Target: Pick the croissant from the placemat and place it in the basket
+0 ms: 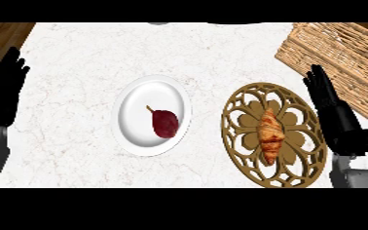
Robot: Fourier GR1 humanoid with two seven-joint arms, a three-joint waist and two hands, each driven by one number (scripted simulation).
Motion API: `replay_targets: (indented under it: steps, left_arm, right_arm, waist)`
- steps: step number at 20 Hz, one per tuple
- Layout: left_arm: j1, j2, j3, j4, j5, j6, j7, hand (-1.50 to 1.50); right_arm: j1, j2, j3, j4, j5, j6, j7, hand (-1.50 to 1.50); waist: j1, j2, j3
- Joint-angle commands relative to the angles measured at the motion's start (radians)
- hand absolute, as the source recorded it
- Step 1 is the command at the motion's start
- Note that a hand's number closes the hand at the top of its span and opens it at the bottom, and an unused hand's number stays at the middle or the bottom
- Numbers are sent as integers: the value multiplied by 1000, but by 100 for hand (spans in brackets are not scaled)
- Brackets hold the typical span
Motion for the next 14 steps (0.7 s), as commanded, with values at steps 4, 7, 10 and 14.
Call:
replay_targets:
  steps: [4,7,10,14]
  left_arm:
    - [-59,-83,-133,8,-94,-17,38,0]
    - [-12,-124,-190,-4,-73,-68,37,0]
    - [-13,-149,-212,0,-90,-64,38,0]
    - [-2,-134,-197,-2,-97,-72,48,0]
  right_arm:
    - [-93,-98,-97,225,-178,325,-146,150]
    - [-159,-146,8,28,-62,439,-336,150]
    - [-75,41,109,28,18,383,-516,-150]
    - [19,124,172,-97,278,46,-458,-150]
  waist:
    - [28,16,4]
    - [28,4,6]
    - [27,7,4]
    - [16,0,0]
